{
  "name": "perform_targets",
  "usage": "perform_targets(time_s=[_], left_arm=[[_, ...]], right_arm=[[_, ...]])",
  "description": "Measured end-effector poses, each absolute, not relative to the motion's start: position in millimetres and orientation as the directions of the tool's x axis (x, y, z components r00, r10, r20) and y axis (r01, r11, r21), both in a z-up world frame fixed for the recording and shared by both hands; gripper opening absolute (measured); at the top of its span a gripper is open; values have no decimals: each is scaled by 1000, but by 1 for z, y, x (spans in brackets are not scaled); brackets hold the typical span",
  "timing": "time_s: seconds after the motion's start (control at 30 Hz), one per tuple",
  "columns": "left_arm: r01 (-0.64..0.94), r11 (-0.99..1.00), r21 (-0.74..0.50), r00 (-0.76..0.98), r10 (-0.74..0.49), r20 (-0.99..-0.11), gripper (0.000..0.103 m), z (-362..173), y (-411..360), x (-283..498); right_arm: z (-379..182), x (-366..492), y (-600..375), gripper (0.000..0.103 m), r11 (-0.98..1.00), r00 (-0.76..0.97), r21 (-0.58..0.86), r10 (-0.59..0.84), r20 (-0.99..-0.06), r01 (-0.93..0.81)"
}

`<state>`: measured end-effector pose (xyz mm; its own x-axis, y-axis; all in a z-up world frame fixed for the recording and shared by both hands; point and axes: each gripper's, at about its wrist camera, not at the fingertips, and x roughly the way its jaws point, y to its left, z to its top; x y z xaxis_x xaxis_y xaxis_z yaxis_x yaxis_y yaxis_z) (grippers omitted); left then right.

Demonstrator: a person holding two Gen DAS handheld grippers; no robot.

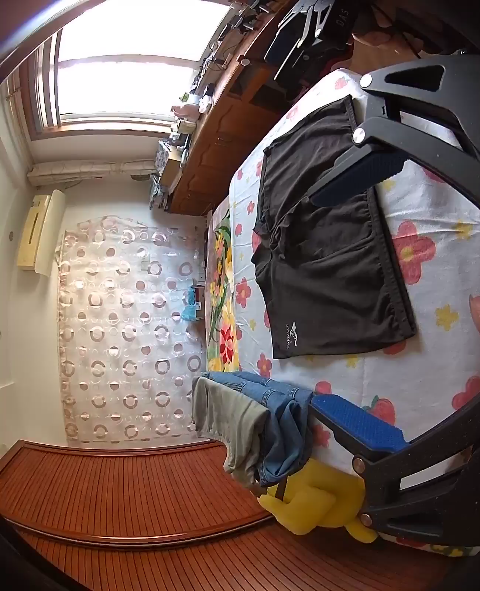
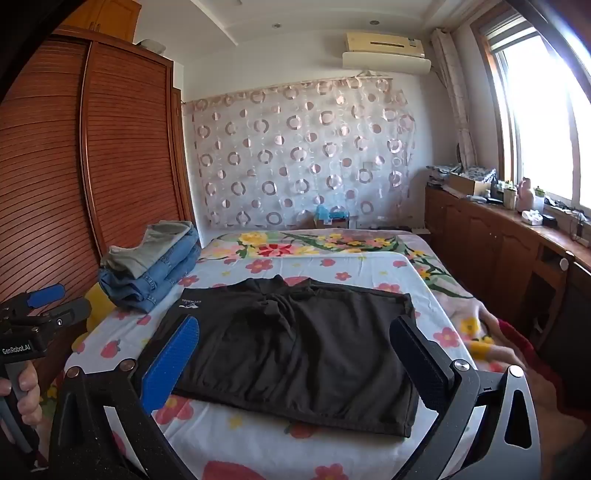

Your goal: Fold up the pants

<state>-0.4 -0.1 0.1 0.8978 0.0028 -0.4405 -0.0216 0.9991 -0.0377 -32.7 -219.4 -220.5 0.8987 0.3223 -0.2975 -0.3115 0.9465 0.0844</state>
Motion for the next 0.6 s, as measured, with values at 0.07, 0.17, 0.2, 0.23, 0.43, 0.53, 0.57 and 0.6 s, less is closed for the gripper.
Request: perform_targets(time_s=[0.07, 0.17, 0.2, 0.23, 0.43, 0.53, 0.57, 0.6], left_arm=[[-19, 999, -39, 899, 0, -438, 102, 0, 0, -2], [-22, 999, -34, 893, 4, -450, 102, 0, 0, -1], [-22, 999, -33, 892, 5, -451, 102, 0, 0, 0], [-21, 999, -33, 892, 4, -452, 102, 0, 0, 0], [-21, 999, -31, 892, 5, -452, 102, 0, -1, 0], [-20, 999, -32, 892, 3, -452, 102, 0, 0, 0], [-20, 999, -32, 892, 4, -452, 102, 0, -1, 0], [-20, 999, -31, 892, 4, -452, 102, 0, 0, 0]], right_arm=[[-221, -33, -220, 103, 946, 895, 88, 324, -306, -312], [-220, -33, -219, 103, 946, 894, 86, 324, -309, -313], [-221, -33, -219, 103, 945, 893, 87, 326, -309, -315], [-220, -33, -219, 103, 945, 893, 87, 327, -309, -316], [-223, -32, -221, 103, 944, 892, 90, 330, -310, -318], [-222, -34, -222, 103, 944, 892, 90, 329, -311, -317], [-221, -33, -220, 103, 944, 891, 90, 329, -312, -317], [-221, -33, -220, 103, 945, 892, 90, 328, -312, -315]])
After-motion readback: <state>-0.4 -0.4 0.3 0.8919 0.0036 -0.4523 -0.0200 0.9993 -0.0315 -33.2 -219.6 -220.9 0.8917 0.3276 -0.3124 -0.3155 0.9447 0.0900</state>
